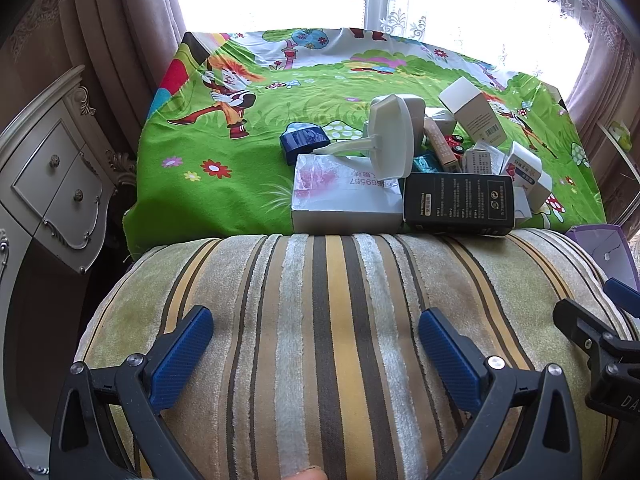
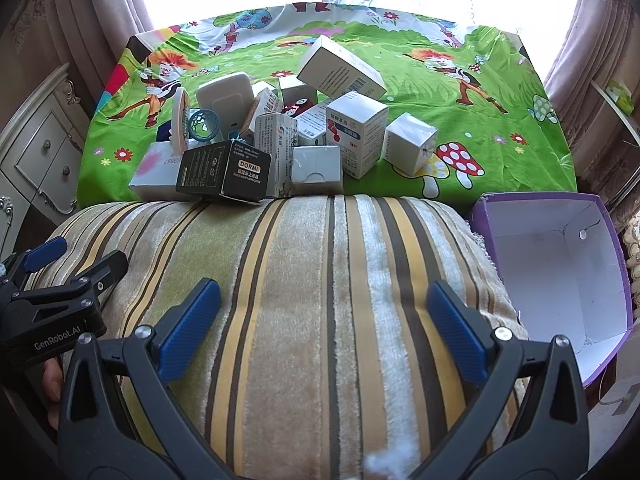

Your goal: Organize rigid objects

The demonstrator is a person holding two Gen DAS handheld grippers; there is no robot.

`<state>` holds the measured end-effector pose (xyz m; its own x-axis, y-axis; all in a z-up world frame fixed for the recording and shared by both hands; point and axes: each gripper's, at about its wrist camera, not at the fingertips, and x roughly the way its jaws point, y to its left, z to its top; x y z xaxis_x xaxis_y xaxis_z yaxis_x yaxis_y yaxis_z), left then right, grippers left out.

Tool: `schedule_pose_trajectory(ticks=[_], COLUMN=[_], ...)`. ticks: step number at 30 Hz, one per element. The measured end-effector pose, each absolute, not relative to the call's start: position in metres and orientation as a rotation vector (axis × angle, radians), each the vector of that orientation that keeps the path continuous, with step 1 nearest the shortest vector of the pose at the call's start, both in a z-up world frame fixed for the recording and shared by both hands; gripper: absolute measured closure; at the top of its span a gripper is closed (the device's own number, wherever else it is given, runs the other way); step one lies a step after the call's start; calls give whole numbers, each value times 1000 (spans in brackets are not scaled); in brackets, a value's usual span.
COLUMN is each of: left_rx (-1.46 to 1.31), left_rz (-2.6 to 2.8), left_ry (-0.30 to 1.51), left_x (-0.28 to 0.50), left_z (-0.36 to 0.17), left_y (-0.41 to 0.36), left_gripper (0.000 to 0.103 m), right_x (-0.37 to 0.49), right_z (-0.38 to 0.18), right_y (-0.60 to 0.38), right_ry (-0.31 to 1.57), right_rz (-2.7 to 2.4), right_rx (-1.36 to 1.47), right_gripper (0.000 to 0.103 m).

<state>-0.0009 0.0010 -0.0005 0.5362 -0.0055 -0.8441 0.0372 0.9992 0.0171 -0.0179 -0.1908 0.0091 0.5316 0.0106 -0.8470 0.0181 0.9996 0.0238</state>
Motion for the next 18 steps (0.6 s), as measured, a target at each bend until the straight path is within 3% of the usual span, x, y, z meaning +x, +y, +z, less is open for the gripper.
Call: schedule_pose_trajectory(ticks=[18], left_rx=[31], left_rz=[-27], left_ry=[1005], left_x=[-1], left_z=[-1], left_y=[1], left_gripper=[0], right_x=[-18], right_z=[6], right_y=[-194], right_ry=[994], right_rz=[12], right_rx=[51], right_gripper=[0])
